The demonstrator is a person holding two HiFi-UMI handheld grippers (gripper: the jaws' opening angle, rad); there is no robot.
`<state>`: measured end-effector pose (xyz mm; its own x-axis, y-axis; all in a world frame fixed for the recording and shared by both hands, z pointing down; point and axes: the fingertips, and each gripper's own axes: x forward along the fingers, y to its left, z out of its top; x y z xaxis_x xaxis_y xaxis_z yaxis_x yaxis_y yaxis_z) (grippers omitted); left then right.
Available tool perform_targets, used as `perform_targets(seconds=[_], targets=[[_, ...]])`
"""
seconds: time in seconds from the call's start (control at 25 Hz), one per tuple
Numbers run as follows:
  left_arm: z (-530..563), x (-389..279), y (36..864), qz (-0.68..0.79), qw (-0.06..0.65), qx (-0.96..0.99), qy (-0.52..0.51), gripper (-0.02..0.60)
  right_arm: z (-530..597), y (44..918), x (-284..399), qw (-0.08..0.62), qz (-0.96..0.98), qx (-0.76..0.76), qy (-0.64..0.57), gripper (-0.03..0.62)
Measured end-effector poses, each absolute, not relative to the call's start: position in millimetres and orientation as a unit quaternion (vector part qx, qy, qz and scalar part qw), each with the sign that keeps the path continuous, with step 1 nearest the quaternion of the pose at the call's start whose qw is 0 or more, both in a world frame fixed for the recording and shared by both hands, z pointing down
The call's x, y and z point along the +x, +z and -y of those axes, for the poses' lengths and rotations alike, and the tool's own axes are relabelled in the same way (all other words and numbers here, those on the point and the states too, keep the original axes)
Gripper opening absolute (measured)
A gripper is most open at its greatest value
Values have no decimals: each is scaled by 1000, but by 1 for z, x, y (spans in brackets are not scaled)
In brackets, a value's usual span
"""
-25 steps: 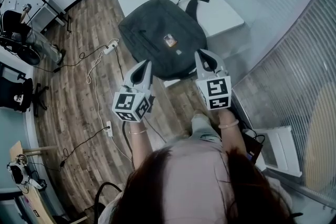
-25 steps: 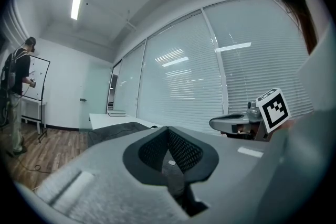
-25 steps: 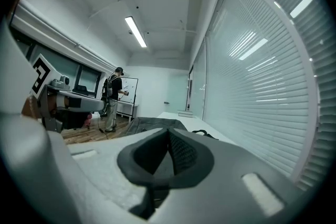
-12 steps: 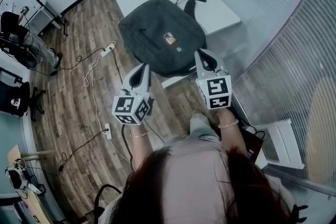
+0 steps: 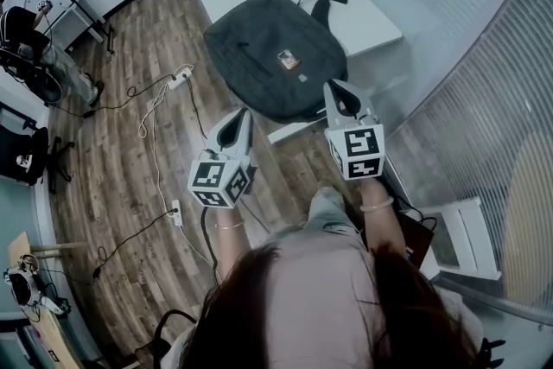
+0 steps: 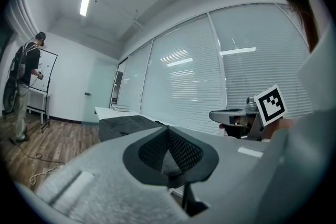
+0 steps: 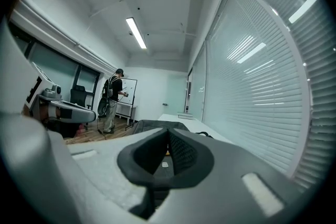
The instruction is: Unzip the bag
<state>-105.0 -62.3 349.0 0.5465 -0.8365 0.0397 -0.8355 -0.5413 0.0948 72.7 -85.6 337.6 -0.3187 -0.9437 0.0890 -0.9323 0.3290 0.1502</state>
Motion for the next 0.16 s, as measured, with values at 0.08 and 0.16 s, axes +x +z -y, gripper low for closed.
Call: perform_targets(seconds=[0.08,0.16], targets=[[63,-107,350,478,52,877,-7,9,86,338,71,80,812,577,-35,3],[63,-107,353,477,53,877,-8,9,87,341,69,80,812,577,-35,3]])
